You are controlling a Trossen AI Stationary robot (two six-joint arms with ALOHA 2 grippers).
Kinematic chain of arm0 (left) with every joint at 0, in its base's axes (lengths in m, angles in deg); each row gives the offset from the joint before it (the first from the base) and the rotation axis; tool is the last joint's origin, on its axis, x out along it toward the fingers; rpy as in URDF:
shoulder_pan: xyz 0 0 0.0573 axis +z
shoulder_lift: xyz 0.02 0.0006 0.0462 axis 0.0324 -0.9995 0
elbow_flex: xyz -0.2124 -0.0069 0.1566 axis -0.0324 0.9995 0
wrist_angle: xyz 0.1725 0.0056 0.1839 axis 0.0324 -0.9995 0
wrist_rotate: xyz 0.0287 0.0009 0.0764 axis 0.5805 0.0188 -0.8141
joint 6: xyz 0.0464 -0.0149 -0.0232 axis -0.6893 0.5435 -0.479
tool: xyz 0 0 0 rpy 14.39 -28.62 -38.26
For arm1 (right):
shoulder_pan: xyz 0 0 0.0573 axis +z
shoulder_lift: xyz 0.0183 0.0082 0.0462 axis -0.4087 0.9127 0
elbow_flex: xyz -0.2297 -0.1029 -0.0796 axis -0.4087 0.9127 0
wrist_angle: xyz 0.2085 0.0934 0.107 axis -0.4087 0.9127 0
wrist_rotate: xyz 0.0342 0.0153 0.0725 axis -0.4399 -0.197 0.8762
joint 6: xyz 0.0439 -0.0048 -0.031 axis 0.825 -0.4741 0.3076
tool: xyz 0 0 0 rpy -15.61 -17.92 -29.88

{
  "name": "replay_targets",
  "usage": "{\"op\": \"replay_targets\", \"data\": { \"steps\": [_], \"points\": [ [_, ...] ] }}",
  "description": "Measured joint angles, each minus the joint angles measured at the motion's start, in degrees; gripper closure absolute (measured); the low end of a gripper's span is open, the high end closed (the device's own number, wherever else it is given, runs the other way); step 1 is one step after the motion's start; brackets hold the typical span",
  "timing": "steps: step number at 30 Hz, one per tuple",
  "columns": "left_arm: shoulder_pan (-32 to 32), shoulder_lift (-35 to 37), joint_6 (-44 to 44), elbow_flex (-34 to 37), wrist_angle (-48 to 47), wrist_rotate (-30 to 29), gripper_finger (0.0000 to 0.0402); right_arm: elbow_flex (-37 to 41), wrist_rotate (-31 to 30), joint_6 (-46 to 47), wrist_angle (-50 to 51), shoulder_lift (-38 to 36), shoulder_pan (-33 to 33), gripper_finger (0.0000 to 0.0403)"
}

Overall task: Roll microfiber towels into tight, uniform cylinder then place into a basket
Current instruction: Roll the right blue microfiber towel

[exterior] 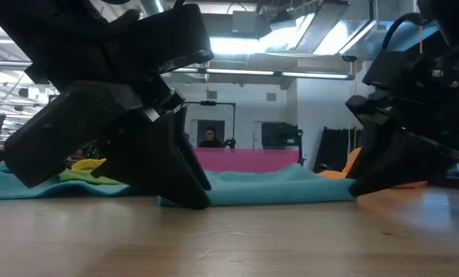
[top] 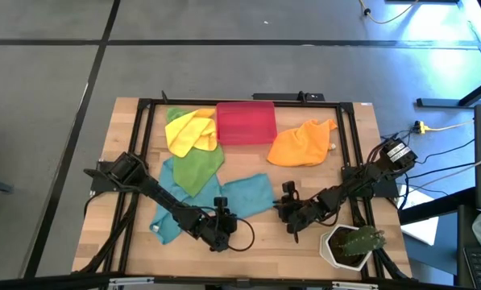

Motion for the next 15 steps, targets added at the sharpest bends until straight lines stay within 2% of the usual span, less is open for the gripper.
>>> {"op": "replay_targets", "data": {
  "steps": [5,13,15],
  "points": [
    [0.0,-0.1,-1.2,0.1,0.5,0.1,0.0308,0.0,1.6,0.1,-0.2,0.0,0.0,0.0393],
    [-0.5,0.5,-5.3,0.3,3.4,0.0,0.0388,-0.6,6.9,3.1,0.4,-1.0,0.0,0.0390],
    [-0.6,1.0,-5.9,0.3,3.3,0.6,0.0397,-0.7,8.9,3.4,0.5,-2.1,0.1,0.0396]
  ]
}}
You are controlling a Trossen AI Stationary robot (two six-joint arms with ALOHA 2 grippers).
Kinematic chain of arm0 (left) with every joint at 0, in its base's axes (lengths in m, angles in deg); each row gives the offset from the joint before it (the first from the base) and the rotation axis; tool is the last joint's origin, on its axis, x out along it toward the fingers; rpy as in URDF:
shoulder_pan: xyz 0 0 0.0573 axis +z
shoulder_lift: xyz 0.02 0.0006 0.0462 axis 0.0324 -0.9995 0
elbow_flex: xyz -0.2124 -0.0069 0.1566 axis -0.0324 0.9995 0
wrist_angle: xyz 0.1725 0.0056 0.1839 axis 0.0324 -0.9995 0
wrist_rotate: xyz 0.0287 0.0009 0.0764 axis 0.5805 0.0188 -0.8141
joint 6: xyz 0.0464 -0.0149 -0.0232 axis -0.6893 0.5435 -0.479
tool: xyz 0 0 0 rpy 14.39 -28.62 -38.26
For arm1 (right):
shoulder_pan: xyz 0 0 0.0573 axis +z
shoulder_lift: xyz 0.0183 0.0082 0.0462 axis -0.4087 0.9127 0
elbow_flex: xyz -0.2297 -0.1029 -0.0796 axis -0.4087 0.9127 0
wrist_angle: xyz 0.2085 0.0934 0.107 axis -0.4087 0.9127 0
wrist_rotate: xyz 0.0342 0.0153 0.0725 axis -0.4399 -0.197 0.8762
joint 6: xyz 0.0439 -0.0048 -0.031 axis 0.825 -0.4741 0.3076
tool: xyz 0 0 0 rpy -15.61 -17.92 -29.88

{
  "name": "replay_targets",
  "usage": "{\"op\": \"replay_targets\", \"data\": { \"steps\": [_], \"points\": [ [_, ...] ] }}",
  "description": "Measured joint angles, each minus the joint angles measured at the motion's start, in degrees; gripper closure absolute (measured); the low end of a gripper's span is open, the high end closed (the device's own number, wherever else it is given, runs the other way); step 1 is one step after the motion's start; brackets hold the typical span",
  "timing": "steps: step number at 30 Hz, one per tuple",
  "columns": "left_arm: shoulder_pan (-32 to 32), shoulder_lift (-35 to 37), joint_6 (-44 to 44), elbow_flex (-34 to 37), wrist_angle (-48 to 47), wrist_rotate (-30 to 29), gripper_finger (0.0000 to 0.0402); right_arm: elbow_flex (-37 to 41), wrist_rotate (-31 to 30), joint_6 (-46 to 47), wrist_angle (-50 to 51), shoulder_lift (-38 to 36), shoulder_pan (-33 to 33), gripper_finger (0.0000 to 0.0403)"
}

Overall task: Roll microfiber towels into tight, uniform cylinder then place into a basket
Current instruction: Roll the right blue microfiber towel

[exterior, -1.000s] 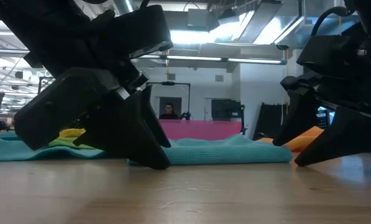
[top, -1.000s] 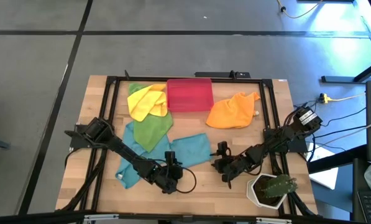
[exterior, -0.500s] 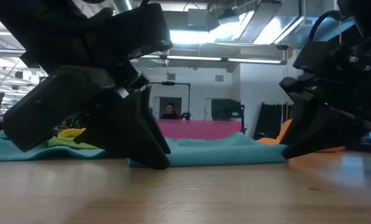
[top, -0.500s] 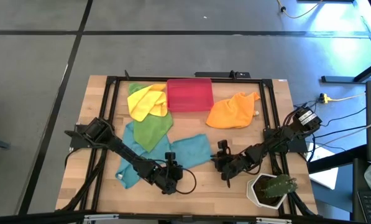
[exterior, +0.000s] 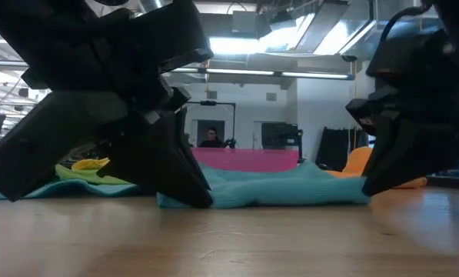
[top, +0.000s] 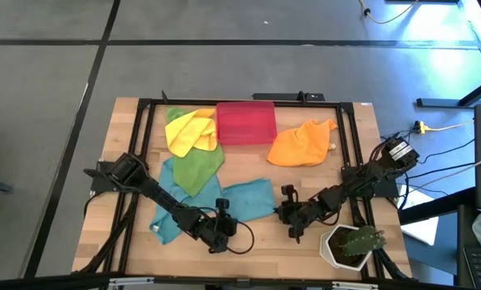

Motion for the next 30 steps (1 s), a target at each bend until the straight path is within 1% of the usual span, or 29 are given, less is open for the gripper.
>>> {"op": "replay_targets", "data": {
  "steps": [7,11,14,18,21,24,26,30],
  "points": [
    [-1.6,3.0,-0.2,0.1,-1.4,0.7,0.0400,-0.1,5.2,4.0,1.7,-4.8,0.0,0.0395],
    [-2.4,3.4,-0.2,0.1,-1.6,0.6,0.0401,-0.2,7.1,5.8,2.5,-7.7,0.7,0.0397],
    [-2.8,3.5,-0.1,-0.1,-1.3,0.7,0.0401,-0.2,7.2,7.3,2.6,-8.9,1.3,0.0397],
    [-2.7,3.6,0.1,-0.1,-0.5,3.2,0.0401,-0.2,9.5,9.9,2.4,-9.1,1.4,0.0397],
    [-2.7,3.6,0.3,-0.2,-0.2,4.0,0.0401,-0.2,10.7,12.2,3.3,-9.0,1.3,0.0397],
    [-2.5,3.6,1.0,-0.2,-0.2,6.0,0.0401,-0.2,11.5,14.6,4.2,-9.0,0.6,0.0398],
    [-2.0,3.7,1.8,-0.2,0.2,8.4,0.0401,-0.2,11.8,16.4,4.7,-9.0,0.1,0.0398],
    [-1.8,3.7,1.6,-0.2,1.8,9.8,0.0401,-0.2,13.9,19.4,4.8,-9.0,-1.3,0.0398]
  ]
}}
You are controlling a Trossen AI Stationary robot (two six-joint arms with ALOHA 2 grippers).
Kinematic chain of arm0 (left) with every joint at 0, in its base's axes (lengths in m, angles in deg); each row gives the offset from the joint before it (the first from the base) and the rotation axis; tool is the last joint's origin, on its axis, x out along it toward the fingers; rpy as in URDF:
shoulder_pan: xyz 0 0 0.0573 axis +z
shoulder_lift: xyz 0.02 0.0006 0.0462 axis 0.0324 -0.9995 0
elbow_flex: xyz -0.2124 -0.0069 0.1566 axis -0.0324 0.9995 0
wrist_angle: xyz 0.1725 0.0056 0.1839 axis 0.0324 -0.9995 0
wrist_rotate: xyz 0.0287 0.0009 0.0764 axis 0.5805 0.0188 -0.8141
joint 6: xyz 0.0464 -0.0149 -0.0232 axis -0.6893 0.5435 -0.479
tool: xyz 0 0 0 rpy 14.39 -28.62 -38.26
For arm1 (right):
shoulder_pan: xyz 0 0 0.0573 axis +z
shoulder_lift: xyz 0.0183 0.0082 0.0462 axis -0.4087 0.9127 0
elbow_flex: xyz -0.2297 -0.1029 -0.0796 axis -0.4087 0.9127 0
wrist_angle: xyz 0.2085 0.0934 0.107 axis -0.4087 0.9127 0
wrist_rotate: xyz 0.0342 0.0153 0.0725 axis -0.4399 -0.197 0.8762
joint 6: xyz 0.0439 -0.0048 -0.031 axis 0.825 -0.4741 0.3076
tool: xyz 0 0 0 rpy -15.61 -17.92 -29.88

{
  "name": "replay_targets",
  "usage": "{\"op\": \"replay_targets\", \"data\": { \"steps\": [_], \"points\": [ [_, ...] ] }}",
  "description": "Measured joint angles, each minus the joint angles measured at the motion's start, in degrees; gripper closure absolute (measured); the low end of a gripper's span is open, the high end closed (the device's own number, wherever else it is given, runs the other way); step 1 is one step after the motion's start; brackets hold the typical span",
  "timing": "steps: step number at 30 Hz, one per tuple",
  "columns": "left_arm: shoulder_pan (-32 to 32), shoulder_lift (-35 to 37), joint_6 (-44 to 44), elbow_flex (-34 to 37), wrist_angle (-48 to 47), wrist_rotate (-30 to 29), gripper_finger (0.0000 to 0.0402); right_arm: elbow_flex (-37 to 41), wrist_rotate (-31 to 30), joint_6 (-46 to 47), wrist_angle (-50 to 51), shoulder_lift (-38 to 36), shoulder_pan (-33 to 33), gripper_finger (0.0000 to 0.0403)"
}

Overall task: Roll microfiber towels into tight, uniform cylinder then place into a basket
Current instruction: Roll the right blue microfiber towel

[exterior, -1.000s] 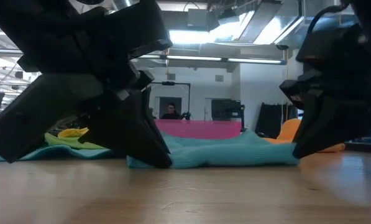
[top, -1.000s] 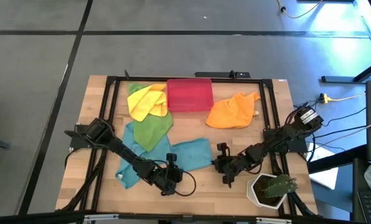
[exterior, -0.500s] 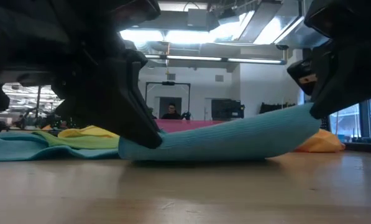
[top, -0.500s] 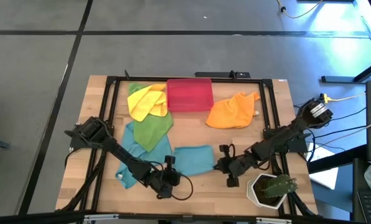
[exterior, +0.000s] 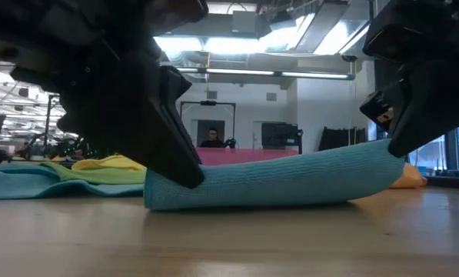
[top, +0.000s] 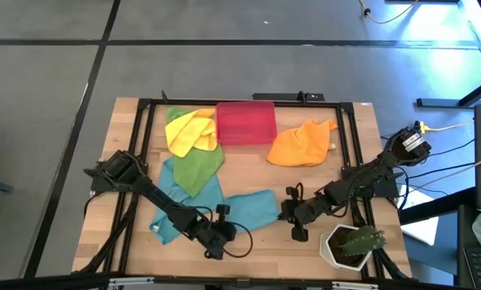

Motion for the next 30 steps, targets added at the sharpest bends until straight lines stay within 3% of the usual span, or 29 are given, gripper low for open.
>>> {"op": "replay_targets", "data": {
  "steps": [14,20,27,30],
  "points": [
    [0.3,4.9,2.9,0.1,1.7,4.7,0.0401,0.1,5.9,4.3,-1.7,0.1,-0.5,0.0398],
    [2.8,4.9,3.0,1.7,0.9,6.7,0.0401,0.1,-1.5,6.3,-1.4,0.1,-2.5,0.0398],
    [4.9,4.9,4.8,9.9,13.6,9.3,0.0402,0.1,-1.8,7.0,-0.7,3.0,-5.2,0.0399],
    [5.2,4.9,6.3,12.8,19.7,10.3,0.0401,0.1,2.0,5.9,-0.3,4.4,-5.5,0.0399]
  ]
}}
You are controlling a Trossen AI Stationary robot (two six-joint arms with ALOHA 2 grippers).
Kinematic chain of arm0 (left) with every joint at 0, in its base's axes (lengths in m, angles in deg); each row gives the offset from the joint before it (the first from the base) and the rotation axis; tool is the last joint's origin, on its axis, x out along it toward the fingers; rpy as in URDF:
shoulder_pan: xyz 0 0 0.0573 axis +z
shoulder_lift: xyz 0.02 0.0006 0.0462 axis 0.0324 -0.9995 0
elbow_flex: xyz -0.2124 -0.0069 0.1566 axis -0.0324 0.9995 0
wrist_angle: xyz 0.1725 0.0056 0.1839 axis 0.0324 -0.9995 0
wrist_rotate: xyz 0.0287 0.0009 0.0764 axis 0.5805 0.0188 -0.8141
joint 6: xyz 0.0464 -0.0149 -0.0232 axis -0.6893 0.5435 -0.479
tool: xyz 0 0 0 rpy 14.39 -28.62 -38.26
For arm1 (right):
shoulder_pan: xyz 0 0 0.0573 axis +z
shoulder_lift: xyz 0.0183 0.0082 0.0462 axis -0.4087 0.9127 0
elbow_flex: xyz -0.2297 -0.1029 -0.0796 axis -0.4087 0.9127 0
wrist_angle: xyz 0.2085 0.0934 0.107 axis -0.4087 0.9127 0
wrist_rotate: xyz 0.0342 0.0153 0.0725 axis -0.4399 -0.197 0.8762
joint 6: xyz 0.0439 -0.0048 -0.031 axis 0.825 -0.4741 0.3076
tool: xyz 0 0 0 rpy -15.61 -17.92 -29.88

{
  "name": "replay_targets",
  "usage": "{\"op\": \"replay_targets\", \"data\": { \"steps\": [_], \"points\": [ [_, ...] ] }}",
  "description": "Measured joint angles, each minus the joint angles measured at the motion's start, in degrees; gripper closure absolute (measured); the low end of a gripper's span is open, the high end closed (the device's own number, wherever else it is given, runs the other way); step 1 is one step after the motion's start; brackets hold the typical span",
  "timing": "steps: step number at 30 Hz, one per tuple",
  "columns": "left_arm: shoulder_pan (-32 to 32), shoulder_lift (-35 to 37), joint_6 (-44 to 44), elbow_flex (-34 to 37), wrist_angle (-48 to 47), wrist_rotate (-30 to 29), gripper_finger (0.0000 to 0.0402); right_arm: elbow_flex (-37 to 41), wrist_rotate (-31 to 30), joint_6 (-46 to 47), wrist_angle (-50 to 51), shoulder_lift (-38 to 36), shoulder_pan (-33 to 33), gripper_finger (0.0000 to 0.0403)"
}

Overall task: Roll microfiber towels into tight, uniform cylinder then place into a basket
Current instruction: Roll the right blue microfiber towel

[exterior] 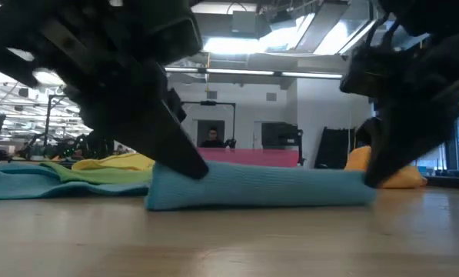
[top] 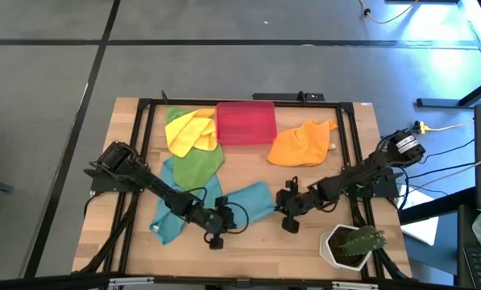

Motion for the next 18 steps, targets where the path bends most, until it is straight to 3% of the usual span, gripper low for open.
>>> {"op": "replay_targets", "data": {
  "steps": [4,8,12,18],
  "points": [
    [-0.9,0.7,1.9,-0.2,1.3,1.4,0.0401,-0.1,6.7,-0.3,-0.4,0.1,1.2,0.0399],
    [-3.3,3.7,0.4,-1.6,1.2,1.3,0.0401,-1.5,9.1,-0.8,-1.5,-0.8,3.4,0.0399],
    [-5.4,6.8,-2.2,-0.7,-1.7,-3.2,0.0401,-3.8,7.8,-2.0,-1.0,-1.1,4.0,0.0399],
    [-4.7,7.3,5.2,4.0,-1.5,-3.2,0.0401,-4.1,1.1,0.4,-1.2,-1.1,2.5,0.0399]
  ]
}}
